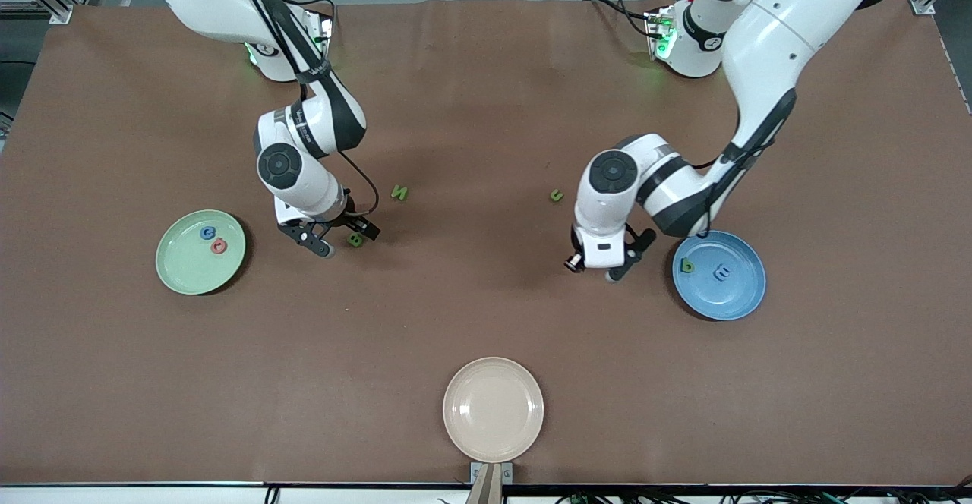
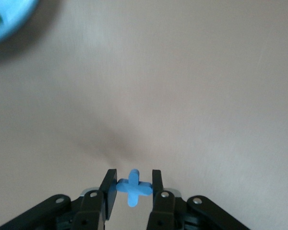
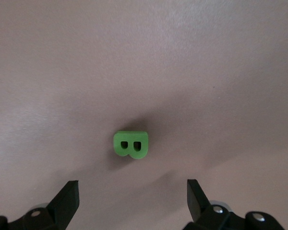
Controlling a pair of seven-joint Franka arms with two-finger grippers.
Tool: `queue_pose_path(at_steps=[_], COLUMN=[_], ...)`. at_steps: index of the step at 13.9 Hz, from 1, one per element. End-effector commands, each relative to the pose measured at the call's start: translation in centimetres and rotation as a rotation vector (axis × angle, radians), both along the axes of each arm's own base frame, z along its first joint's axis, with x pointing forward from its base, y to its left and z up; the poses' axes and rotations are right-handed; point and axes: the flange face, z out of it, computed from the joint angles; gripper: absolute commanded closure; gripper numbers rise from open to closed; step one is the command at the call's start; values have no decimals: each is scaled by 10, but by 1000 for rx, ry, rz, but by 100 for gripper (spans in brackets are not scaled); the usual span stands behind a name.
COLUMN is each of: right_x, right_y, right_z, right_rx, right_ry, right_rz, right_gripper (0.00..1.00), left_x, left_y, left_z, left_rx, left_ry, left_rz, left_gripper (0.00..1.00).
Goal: Sort upper and lower case letters into plates
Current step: 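Place the x on the blue plate while the right gripper grasps the B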
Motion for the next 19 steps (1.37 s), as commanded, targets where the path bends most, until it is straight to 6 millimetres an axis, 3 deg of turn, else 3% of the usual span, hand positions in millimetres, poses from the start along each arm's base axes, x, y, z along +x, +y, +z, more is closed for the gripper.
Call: queue_pose_path(at_steps=[1,4,9,12,14,15,16,17,18,19], right_x=[0,3,7,11,12,12,13,13,15,16], right_y=[2,-4,-5,-6,-5,-6,-5,-6,-6,-6], right_z=[-5,-11,-16,-19,-20,-20,-20,-24,-23,-23], right_rx=[-3,-28,-34,-37,-37,-38,-39,-42,-40,-40], right_ry=[-11,-13,-16,-17,-17,-16,-18,-13,-17,-17], right_rz=[-15,6,4,-8,-8,-19,-23,-24,-26,-27], right_gripper=[3,8,18,19,22,24,26,28,30,33], left_x=[19,34,56,54,49,48,49,49,48,47], left_y=[39,77,180,205,230,240,248,249,246,234], left_z=[18,16,16,8,-1,-3,-4,-3,-2,3], left_rx=[39,54,135,140,153,152,151,151,146,133], left_ry=[-23,-12,67,94,140,150,153,151,153,152], left_rz=[-62,-86,-196,-192,-235,-238,-225,-210,-203,-211], left_gripper=[100,100,100,95,86,67,37,16,1,0])
